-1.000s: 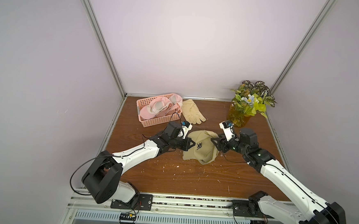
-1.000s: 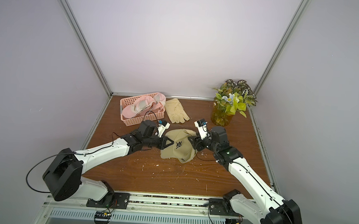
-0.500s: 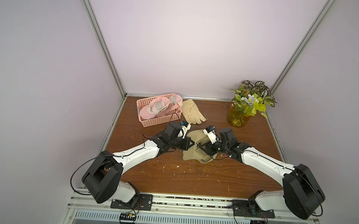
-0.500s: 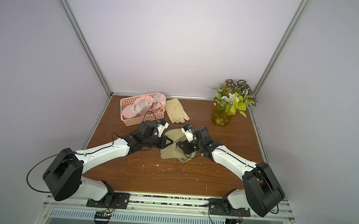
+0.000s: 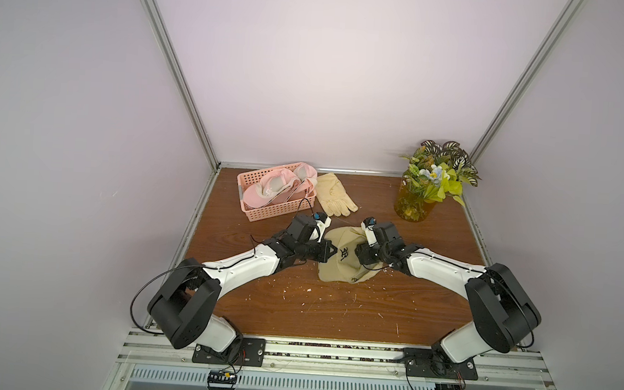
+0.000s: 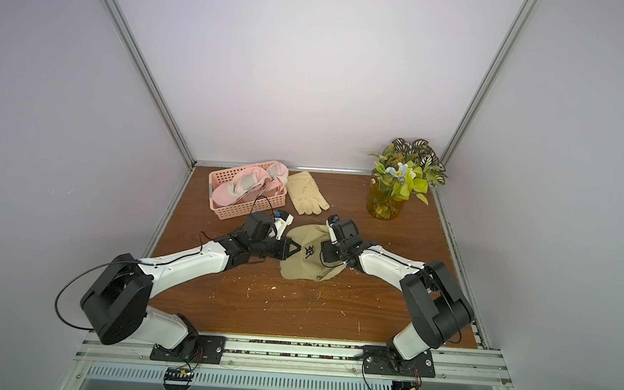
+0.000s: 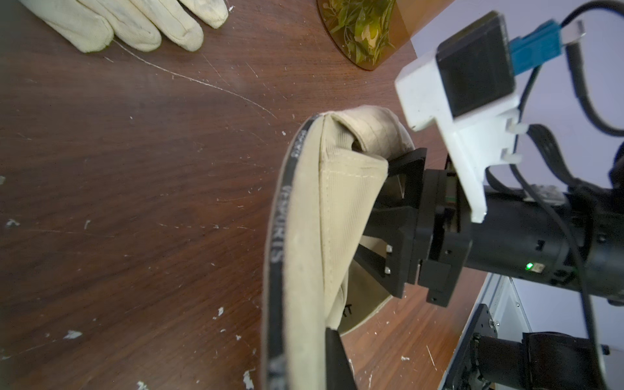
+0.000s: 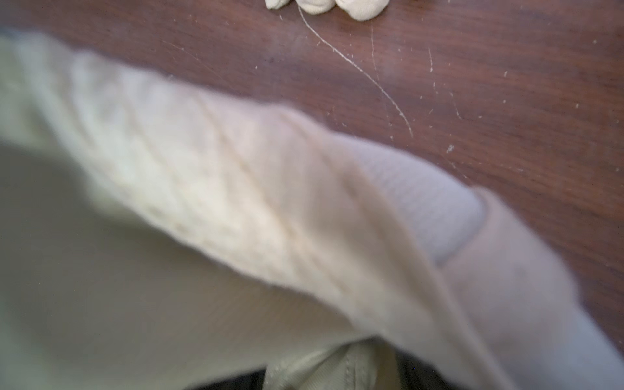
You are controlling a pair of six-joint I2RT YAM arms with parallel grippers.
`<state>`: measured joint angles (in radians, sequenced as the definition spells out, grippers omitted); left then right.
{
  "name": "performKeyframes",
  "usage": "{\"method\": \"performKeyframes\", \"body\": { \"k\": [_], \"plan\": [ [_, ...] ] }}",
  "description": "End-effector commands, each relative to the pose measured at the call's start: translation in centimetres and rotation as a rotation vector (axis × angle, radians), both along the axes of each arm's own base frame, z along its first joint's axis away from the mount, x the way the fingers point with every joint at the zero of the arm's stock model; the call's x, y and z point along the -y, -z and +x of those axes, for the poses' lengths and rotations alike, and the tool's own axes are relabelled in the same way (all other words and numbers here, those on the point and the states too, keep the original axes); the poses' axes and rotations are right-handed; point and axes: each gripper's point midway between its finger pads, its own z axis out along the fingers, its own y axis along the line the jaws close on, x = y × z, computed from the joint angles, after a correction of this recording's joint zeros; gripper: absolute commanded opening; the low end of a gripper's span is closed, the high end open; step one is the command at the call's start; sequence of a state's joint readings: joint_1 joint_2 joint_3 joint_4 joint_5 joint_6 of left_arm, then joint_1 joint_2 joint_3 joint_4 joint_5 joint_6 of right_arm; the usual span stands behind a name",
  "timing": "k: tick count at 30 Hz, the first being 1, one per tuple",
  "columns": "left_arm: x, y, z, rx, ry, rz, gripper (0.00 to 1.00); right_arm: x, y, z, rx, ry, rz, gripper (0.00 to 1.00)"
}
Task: Turn the baseball cap inside out
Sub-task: Turn over the baseball cap.
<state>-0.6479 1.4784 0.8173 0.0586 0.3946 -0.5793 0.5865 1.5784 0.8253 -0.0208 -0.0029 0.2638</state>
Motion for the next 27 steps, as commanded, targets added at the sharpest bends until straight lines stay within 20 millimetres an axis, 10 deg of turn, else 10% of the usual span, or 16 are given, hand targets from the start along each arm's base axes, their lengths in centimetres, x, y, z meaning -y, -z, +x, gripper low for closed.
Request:
{"method": "performKeyframes", "body": {
  "k": [1, 12, 16, 20, 27],
  "plan": [
    [-1.5, 4.0, -0.9, -0.075, -0.016, 0.108, 0.0, -0.1, -0.6, 1.6, 0.033, 0.045, 0.005, 0.66],
    [-2.5, 7.3, -0.7, -0.104, -0.036, 0.196, 0.0, 0.4, 3.4, 2.0, -0.029, 0.086, -0.073, 0.65],
    [-2.6, 7.3, -0.5, -0.091, -0.045, 0.195, 0.0, -0.3, 4.0, 1.8, -0.043, 0.058, -0.044, 0.39],
    [-3.1, 6.5, 0.1, -0.069, -0.087, 0.167, 0.0, -2.3, 1.3, 1.0, -0.004, -0.041, 0.082, 0.15],
    [-5.6, 5.3, 1.5, -0.067, -0.2, 0.033, 0.0, -5.5, -5.9, -2.1, 0.015, -0.324, 0.346, 0.07]
  ]
}}
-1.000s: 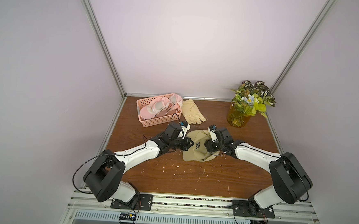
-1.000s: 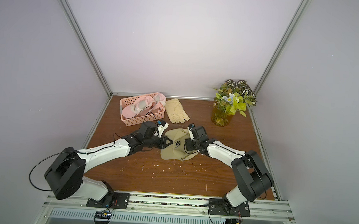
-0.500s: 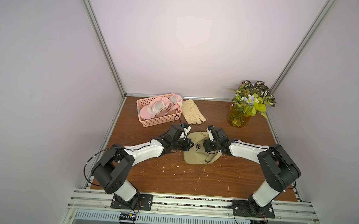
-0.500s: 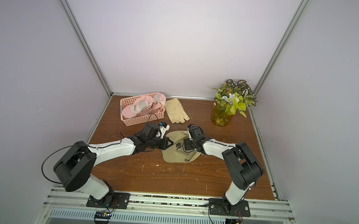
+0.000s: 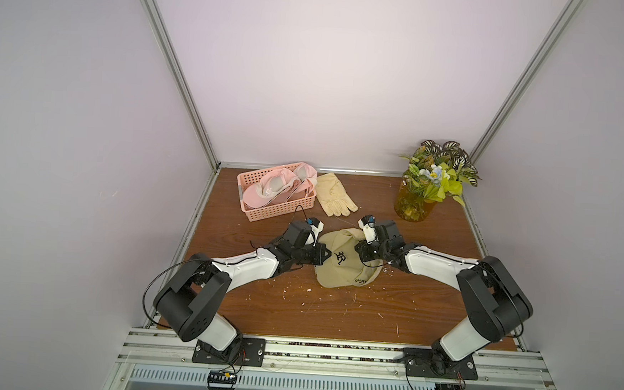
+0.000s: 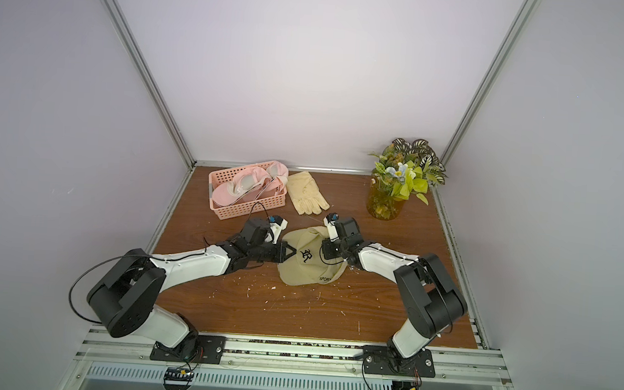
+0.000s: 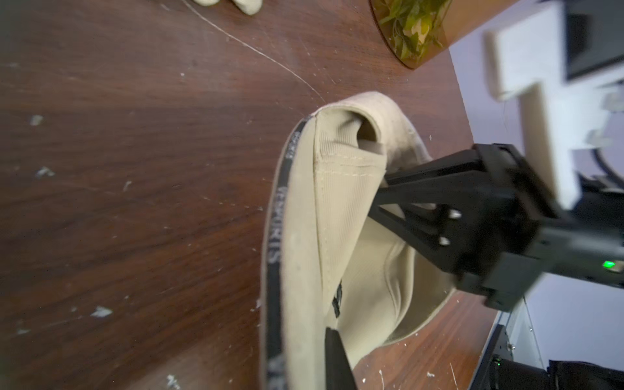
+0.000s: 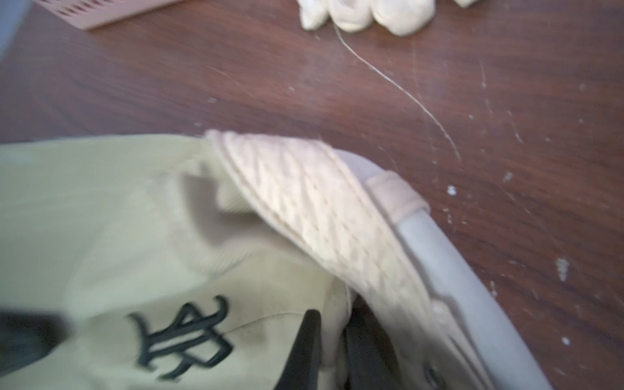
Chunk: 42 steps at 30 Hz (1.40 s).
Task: Turn the baseball cap inside out
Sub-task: Turn over the baseball cap.
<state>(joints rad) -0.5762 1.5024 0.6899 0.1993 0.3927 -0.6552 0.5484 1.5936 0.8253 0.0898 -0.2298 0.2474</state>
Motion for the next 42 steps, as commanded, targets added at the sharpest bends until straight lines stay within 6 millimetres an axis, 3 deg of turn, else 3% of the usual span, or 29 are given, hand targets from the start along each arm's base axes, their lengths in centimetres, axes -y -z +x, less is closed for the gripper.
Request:
{"method": "performKeyframes", "body": {
  "k": [1, 6, 10, 13, 15, 17, 20, 22, 28, 33, 37, 42],
  "plan": [
    [-3.1, 1.6, 0.7, -0.007, -0.09, 0.054, 0.0, -2.4, -5.3, -2.6, 0.032, -0.216, 0.197, 0.06],
    [-3.5, 0.1, 0.8, 0.019, -0.094, 0.009, 0.0, 0.7, -8.9, -2.3, 0.076, -0.191, 0.353, 0.04],
    [-2.8, -1.6, 0.4, 0.04, -0.063, -0.055, 0.0, 3.4, -9.4, -1.7, 0.088, -0.118, 0.4, 0.03],
    [-1.8, -3.4, -0.1, 0.053, -0.027, -0.143, 0.0, 4.0, -9.3, -1.7, 0.104, -0.1, 0.379, 0.05],
    [-1.1, -5.4, -0.3, 0.077, -0.018, -0.231, 0.0, 4.0, -9.7, -1.8, 0.134, -0.105, 0.376, 0.15],
    [-0.6, -7.9, -0.4, 0.111, -0.029, -0.324, 0.0, 4.2, -10.0, -1.8, 0.185, -0.093, 0.342, 0.37],
    [0.2, -11.5, -0.2, 0.15, -0.112, -0.445, 0.0, 4.1, -11.1, -2.1, 0.327, -0.102, 0.256, 0.59],
    [0.8, -13.1, 0.2, 0.138, -0.188, -0.479, 0.0, 3.9, -12.3, -2.4, 0.445, -0.11, 0.206, 0.67],
    [1.0, -14.0, 2.5, -0.07, -0.457, -0.5, 0.0, 2.4, -15.9, -6.5, 0.853, -0.259, 0.136, 0.76],
    [0.8, -15.9, 3.9, -0.112, -0.565, -0.556, 0.0, 1.8, -16.7, -9.0, 1.063, -0.342, 0.057, 0.8],
    [0.9, -16.6, 4.2, -0.15, -0.608, -0.601, 0.0, 1.3, -17.1, -9.4, 1.14, -0.353, -0.023, 0.82],
    [2.6, -17.3, 3.5, -0.202, -0.583, -0.663, 0.0, 0.7, -17.7, -8.9, 1.2, -0.313, -0.092, 0.83]
  ]
}}
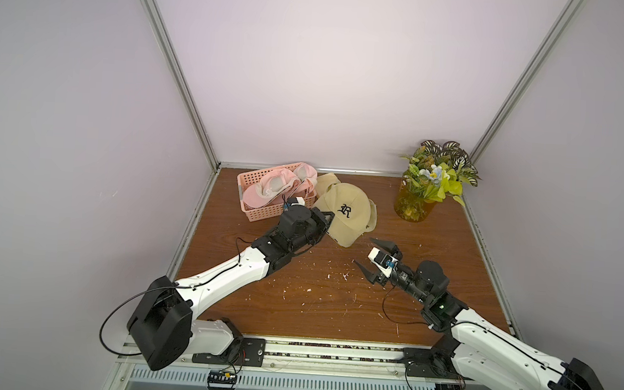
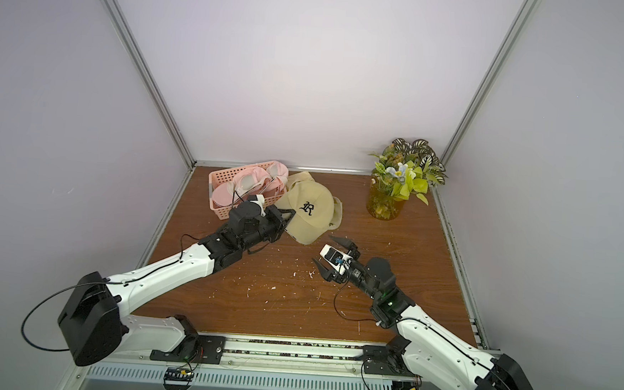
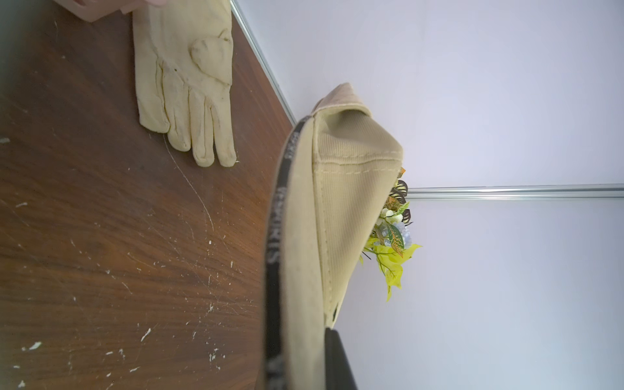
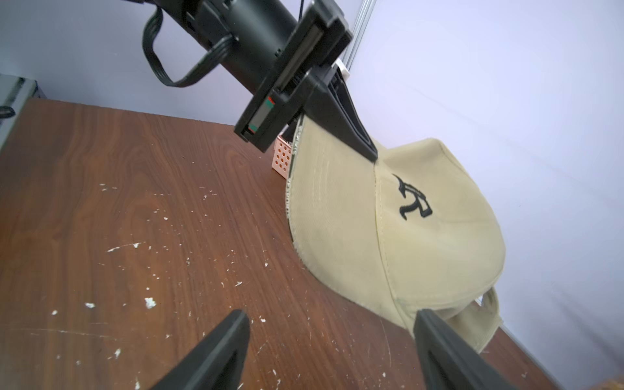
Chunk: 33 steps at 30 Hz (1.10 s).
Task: Turn the baseball cap inside out
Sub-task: Turn over the baseball cap.
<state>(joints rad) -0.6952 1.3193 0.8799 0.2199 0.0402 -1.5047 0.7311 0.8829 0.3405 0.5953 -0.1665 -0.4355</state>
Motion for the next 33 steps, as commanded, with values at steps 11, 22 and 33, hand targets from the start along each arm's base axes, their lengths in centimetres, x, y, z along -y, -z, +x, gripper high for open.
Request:
{"method": "performKeyframes", "body": {
  "k": [11, 22, 33],
  "plan": [
    [2.7, -2.4, -1.4, -0.031, 0.033, -0.142, 0.0, -1.0, -2.3, 3.4, 0.16, 0.193, -0.068, 0.8],
    [3.8, -2.5, -2.0, 0.015, 0.086, -0.125, 0.35, -0.2, -3.5, 5.5, 0.105, 0.34, -0.011, 0.0],
    [-0.3, -5.6, 1.0, 0.479, 0.04, 0.494, 0.96, 1.8, -1.6, 8.2, -0.197, 0.429, -0.047, 0.0]
  ]
}}
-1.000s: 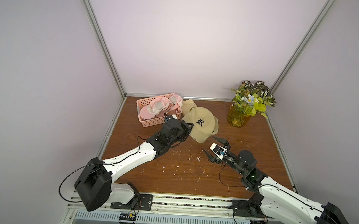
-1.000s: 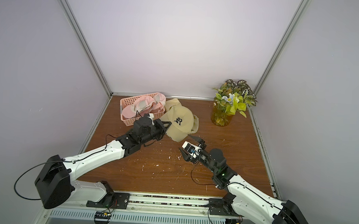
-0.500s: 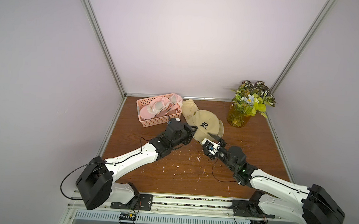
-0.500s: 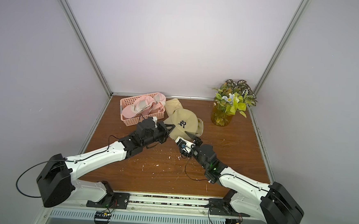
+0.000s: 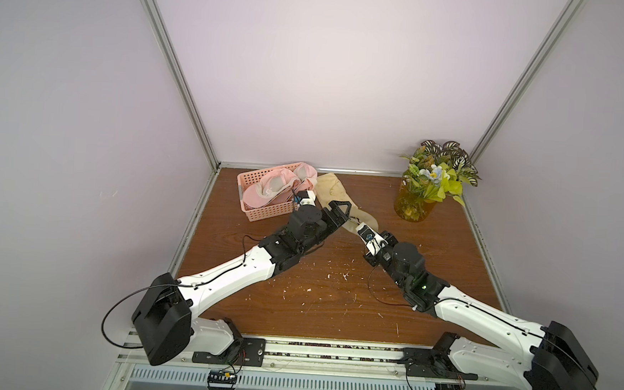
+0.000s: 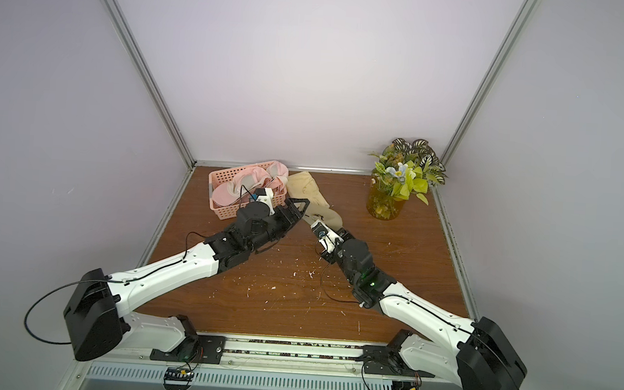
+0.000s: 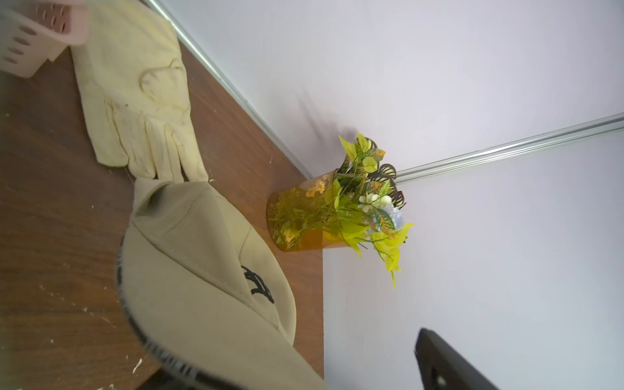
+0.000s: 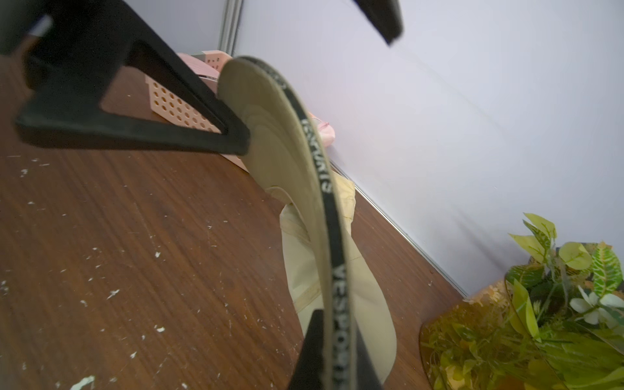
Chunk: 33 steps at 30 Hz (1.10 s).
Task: Turn the baseball cap inside out
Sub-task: Turn over the baseball cap.
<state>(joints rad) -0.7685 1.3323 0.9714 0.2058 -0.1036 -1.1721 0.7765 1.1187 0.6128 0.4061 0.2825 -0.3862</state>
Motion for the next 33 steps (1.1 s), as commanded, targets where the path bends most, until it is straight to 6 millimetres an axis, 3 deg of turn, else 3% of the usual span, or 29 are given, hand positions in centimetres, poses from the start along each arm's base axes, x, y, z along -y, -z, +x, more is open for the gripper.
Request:
{"method": "performKeyframes", "body": {
  "k": [1, 8, 15, 22, 29, 33],
  "plan": [
    [-1.7, -1.9, 1.0, 0.255, 0.047, 0.309, 0.97, 0.6, -0.4, 1.0, -0.126, 0.023, 0.075, 0.0],
    [-2.3, 0.1, 0.8, 0.442, 0.321, 0.551, 0.96, 0.9, 0.7, 2.7, -0.358, 0.013, 0.116, 0.0],
    [-3.6, 3.0, 0.3, 0.566, 0.363, 0.762, 0.91, -0.8, -1.2, 1.1, -0.431, -0.148, 0.177, 0.0],
    [-4.7, 3.4, -0.2, 0.631, 0.383, 0.727, 0.9, -2.5, -2.4, -1.7, -0.482, -0.324, 0.184, 0.0],
    [-1.9, 3.6, -2.8, 0.718, 0.603, 0.632, 0.82, -3.1, -3.4, -3.3, -0.491, -0.41, 0.208, 0.0],
    [-0.9, 4.4, -3.7, 0.715, 0.702, 0.609, 0.68, -3.4, -3.9, -3.7, -0.484, -0.435, 0.239, 0.0]
  ]
}}
